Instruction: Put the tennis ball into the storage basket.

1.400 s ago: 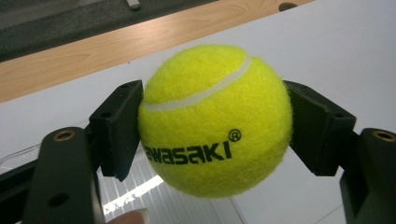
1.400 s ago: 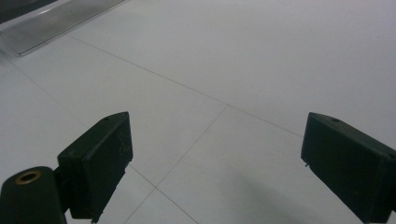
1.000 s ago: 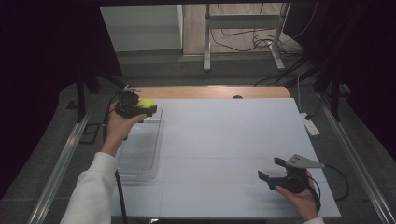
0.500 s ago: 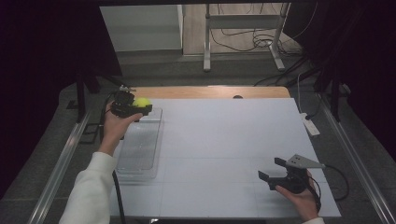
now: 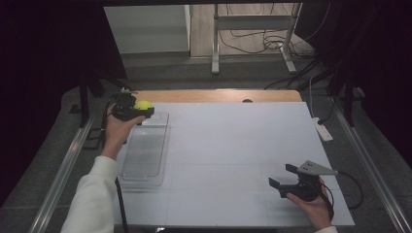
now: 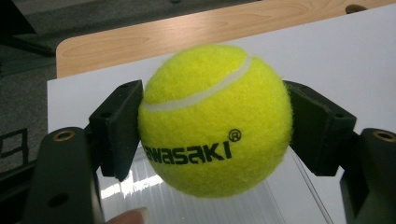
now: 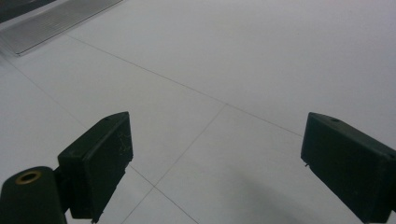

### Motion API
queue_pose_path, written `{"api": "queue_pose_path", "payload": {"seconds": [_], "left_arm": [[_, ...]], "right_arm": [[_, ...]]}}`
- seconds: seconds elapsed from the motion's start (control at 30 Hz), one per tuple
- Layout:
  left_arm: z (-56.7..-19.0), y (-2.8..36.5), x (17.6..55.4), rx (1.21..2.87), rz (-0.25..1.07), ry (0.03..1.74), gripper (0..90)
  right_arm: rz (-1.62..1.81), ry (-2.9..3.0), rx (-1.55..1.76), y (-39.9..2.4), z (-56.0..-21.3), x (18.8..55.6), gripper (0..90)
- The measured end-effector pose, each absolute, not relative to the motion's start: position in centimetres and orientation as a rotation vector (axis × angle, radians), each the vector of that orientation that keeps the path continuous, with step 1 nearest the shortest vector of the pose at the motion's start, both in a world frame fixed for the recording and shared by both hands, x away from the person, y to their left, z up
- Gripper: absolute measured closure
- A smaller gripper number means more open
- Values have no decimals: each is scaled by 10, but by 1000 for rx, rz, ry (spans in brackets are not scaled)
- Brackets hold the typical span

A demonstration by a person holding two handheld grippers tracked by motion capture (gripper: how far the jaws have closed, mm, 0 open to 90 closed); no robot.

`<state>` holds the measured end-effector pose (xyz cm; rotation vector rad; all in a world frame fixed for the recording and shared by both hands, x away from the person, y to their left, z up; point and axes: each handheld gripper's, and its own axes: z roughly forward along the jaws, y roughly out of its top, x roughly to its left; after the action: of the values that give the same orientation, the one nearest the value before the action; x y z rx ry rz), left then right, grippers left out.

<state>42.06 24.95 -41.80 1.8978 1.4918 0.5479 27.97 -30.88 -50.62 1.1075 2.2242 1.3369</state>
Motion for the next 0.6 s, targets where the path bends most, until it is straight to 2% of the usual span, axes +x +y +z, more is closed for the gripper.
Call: {"api": "queue_pose_path", "payload": {"seconds": [0.6], "left_arm": [[-431, 261, 430, 1899, 562, 1575, 265]], "right_arm": [[1336, 2224, 1110, -310, -507, 280, 92]]}}
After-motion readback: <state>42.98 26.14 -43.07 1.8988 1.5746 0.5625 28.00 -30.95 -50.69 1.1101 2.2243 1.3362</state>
